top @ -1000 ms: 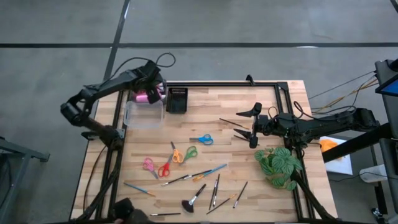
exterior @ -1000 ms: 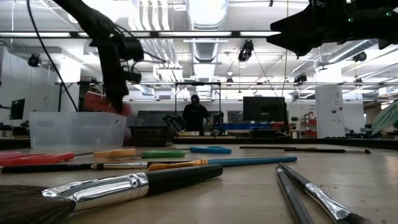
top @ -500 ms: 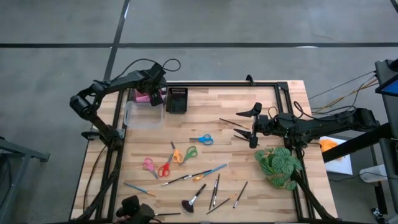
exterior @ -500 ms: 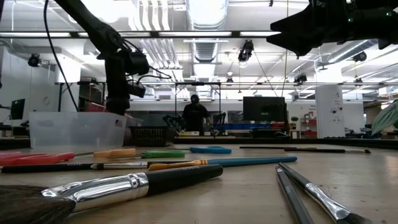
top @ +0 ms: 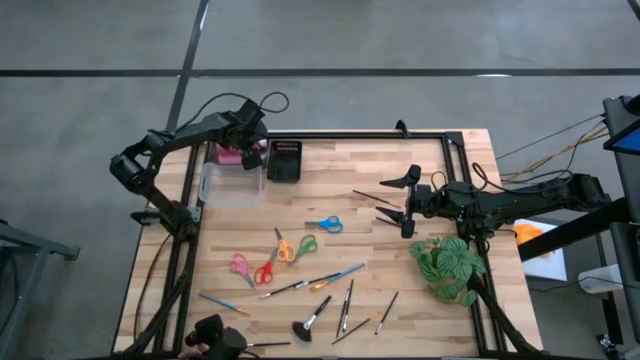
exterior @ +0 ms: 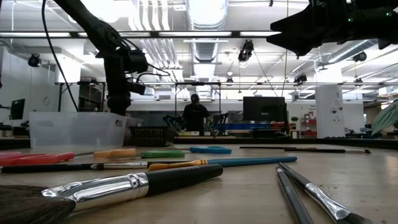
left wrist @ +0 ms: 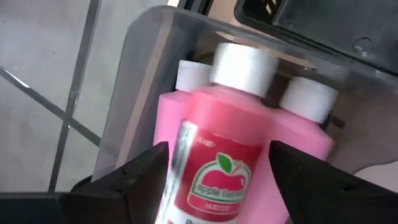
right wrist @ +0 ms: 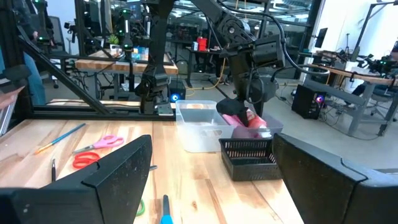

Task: Pick & Place Paint Supplies
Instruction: Put the red bottle into the left black bin, then put the black paint brush into the transparent bin

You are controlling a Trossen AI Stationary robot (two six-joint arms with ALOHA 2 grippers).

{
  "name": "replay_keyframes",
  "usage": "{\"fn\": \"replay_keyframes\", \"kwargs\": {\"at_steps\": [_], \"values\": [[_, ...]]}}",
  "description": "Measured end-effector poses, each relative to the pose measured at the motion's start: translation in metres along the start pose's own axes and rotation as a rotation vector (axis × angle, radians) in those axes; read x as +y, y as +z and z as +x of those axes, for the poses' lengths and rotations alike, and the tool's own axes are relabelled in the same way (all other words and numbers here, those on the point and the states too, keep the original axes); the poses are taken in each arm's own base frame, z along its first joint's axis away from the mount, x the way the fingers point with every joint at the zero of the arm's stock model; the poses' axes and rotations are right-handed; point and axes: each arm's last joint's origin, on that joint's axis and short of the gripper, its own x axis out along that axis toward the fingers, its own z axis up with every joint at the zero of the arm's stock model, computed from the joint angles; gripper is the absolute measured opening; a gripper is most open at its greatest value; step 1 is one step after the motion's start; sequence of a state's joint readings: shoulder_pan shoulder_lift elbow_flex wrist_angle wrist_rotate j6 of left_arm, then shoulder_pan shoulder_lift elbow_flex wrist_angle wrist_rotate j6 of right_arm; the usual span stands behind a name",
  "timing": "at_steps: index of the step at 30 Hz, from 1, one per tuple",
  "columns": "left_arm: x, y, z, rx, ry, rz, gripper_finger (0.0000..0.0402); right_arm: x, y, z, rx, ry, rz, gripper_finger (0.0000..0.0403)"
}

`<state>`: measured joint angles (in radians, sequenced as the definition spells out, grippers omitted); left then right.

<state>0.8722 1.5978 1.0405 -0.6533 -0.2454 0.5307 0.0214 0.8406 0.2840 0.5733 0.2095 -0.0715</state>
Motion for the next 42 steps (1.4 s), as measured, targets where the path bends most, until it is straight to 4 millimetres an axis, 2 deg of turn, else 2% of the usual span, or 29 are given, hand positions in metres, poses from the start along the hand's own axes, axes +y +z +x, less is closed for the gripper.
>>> {"fn": "replay_keyframes", "kwargs": {"at_steps": [7,13,20,27,34,42], "values": [[0.000,0.000,-0.001,-0.002,0.001,-0.004,0.0290,0.000,0.000,0.000,0.000,0.000,0.000,0.0331],[0.002,-0.001,-0.011,-0.030,0.017,-0.028,0.0291,0.000,0.000,0.000,0.000,0.000,0.000,0.0331],[0.004,-0.007,-0.036,-0.091,0.031,-0.100,0.0291,0.000,0.000,0.000,0.000,0.000,0.000,0.0331],[-0.002,-0.010,-0.064,-0.166,0.030,-0.219,0.0291,0.000,0.000,0.000,0.000,0.000,0.000,0.0331],[-0.019,-0.008,-0.085,-0.240,-0.019,-0.341,0.0291,0.000,0.000,0.000,0.001,0.000,0.000,0.0331],[-0.061,0.002,-0.099,-0.253,-0.110,-0.329,0.0291,0.000,0.000,0.000,0.001,0.000,0.000,0.0331]]}}
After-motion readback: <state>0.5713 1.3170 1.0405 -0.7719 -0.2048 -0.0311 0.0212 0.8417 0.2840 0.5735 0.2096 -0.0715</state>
